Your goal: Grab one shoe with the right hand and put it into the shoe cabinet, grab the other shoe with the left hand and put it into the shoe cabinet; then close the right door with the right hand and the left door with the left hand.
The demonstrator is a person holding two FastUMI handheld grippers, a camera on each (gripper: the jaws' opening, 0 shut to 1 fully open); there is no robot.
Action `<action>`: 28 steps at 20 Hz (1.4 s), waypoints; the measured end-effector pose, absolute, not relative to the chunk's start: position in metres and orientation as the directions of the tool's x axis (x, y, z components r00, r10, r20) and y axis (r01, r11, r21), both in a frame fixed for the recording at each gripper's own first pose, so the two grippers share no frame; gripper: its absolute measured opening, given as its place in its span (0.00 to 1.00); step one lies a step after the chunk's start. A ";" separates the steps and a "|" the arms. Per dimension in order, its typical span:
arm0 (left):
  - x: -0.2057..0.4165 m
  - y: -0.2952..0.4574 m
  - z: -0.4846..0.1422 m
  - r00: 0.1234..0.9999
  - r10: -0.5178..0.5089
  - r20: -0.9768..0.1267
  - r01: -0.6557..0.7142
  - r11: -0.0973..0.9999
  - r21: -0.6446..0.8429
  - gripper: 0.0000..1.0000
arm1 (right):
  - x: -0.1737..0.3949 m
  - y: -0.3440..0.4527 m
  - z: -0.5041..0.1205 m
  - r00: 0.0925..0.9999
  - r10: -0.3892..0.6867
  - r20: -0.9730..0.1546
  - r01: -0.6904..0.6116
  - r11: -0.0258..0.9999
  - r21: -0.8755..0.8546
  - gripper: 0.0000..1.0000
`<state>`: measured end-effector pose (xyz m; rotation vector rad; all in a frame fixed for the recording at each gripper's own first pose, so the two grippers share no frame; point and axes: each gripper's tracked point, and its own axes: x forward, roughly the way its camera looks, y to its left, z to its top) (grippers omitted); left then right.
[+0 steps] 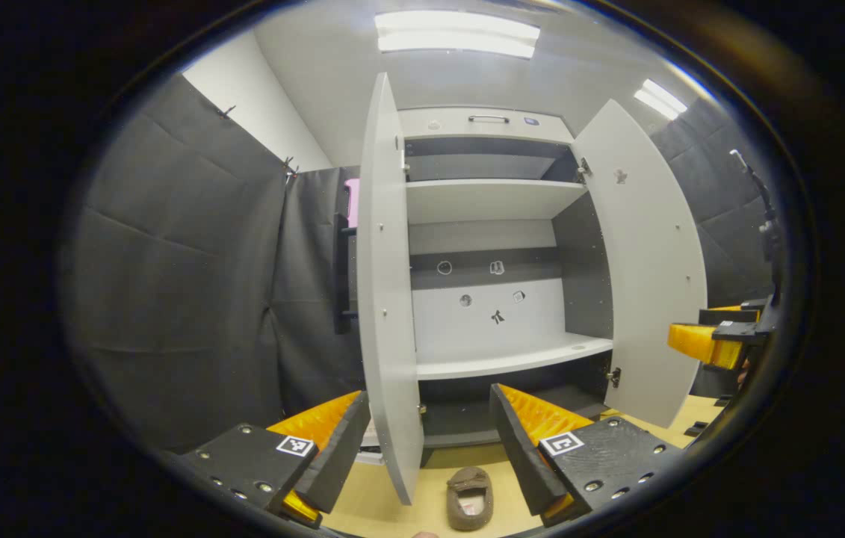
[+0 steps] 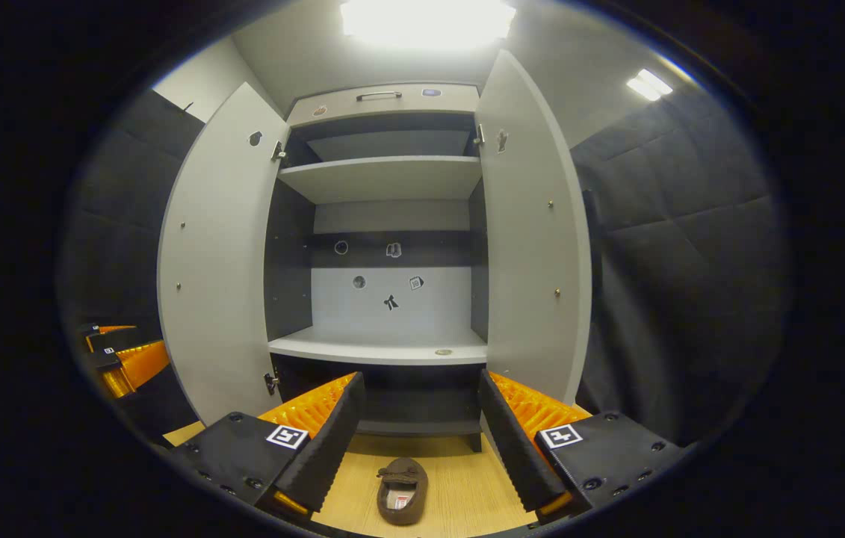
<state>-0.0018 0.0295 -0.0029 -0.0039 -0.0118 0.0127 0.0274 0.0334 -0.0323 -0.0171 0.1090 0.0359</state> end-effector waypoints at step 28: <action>-0.016 0.099 -0.022 0.971 0.236 -0.034 -0.234 0.970 0.059 0.93 | 0.079 0.089 -0.321 0.657 0.179 -0.733 -0.254 0.967 0.009 0.97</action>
